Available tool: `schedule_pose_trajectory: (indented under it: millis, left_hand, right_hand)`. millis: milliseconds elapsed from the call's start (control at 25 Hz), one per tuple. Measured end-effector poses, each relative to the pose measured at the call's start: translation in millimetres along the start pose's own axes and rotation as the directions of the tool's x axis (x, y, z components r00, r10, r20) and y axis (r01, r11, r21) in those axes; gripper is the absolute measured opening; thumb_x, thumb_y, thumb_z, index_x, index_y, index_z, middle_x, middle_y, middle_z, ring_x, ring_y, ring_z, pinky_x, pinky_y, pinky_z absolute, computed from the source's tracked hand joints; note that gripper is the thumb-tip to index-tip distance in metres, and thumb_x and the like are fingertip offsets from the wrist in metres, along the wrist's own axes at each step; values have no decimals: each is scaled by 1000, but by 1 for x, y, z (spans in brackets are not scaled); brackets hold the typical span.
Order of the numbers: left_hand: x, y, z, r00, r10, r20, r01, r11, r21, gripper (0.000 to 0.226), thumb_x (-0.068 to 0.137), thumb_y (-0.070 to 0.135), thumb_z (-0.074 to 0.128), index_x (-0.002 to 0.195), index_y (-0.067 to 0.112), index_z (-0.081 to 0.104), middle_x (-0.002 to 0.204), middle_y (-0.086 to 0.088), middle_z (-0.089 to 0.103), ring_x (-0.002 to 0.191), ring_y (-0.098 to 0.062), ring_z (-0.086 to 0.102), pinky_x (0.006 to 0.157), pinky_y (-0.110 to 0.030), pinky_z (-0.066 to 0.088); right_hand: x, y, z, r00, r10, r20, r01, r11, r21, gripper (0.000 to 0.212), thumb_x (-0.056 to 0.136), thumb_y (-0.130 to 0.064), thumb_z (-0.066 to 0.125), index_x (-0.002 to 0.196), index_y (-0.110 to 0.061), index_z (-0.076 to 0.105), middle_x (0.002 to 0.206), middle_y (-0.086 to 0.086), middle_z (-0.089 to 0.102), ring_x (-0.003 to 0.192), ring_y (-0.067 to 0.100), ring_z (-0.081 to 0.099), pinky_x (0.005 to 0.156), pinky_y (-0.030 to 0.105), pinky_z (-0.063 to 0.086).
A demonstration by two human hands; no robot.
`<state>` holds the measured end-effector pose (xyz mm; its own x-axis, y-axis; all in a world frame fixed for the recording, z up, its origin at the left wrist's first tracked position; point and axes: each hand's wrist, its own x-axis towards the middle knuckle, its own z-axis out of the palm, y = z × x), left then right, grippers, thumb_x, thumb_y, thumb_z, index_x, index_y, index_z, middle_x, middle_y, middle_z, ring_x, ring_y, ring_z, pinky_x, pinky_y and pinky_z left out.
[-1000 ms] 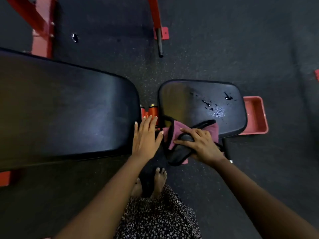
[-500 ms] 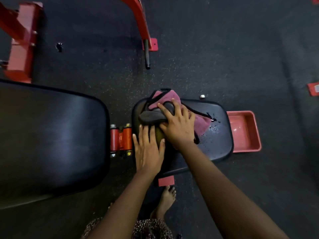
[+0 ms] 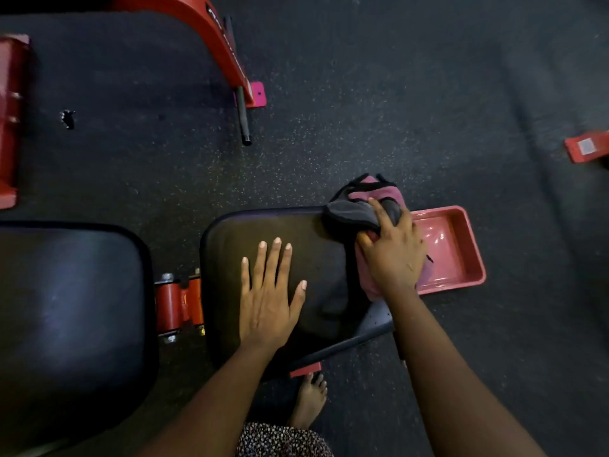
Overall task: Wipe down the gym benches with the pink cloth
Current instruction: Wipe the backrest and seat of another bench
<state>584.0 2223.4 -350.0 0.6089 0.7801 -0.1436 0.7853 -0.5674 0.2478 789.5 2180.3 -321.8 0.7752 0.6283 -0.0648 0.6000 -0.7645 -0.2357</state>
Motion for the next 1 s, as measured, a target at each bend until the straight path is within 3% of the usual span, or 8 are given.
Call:
schedule_pose_trajectory:
  millis: [80,160,240,400,480,640,800,1000]
  left_hand:
    - [1,-1,-1,1000,0,-9,0,1000,3,63,92,48,21,147,16,20,155,-8,22,144,-25,14,114,-49,10]
    - [1,0,0,1000,4,-13,-4,1000,19,63,92,47,21,146,14,21,155,-9,22,144,-26,15,114,-49,9]
    - [1,0,1,1000,7,-26,-7,1000,26,63,92,46,21,146,14,23,154,-9,23,143,-26,16,115,-49,8]
    - [0,-4,4,999,29,-27,-28,1000,11,66,87,39,24,147,15,18,156,-7,19,144,-23,10,116,-46,4]
    - [1,-5,4,999,26,-33,-27,999,-20,65,86,37,22,148,16,18,156,-5,17,145,-22,8,117,-46,3]
    - [-1,0,-1,998,22,-58,-26,998,-65,63,92,43,11,147,14,23,156,-7,19,145,-23,9,117,-47,4]
    - [-2,14,-9,997,51,-62,-60,987,-147,66,91,48,13,146,13,25,155,-7,21,145,-21,8,117,-47,3]
    - [27,70,-1,985,175,-10,-175,977,-126,68,91,51,10,147,15,23,156,-4,20,145,-21,8,117,-45,-1]
  right_hand:
    - [-5,22,-8,985,166,-46,-161,982,99,55,82,-39,54,136,-34,45,133,15,46,111,39,48,91,45,39]
    - [-30,32,-16,965,244,-90,-229,961,154,55,80,-32,61,134,-32,48,132,17,48,110,39,49,90,45,39]
    - [-74,14,-14,973,203,-110,-183,969,166,63,74,-28,68,133,-37,48,135,15,47,111,36,48,88,44,38]
    - [-145,-46,16,989,138,-56,-136,990,47,79,55,-39,76,129,-42,48,139,8,46,114,29,40,84,47,43]
    - [-147,-51,23,988,153,-27,-152,988,30,76,57,-44,71,130,-43,46,141,5,44,117,28,39,86,50,42]
    - [-123,-3,14,964,235,-125,-227,971,76,69,65,-41,64,131,-45,45,139,6,44,115,32,44,85,48,40]
    - [-74,50,-3,877,476,58,-474,841,261,54,84,-42,54,137,-40,39,134,13,43,119,36,43,98,49,34]
    - [-15,75,-16,980,175,99,-200,902,383,50,81,-44,50,130,-33,51,121,11,54,109,33,53,92,41,44]
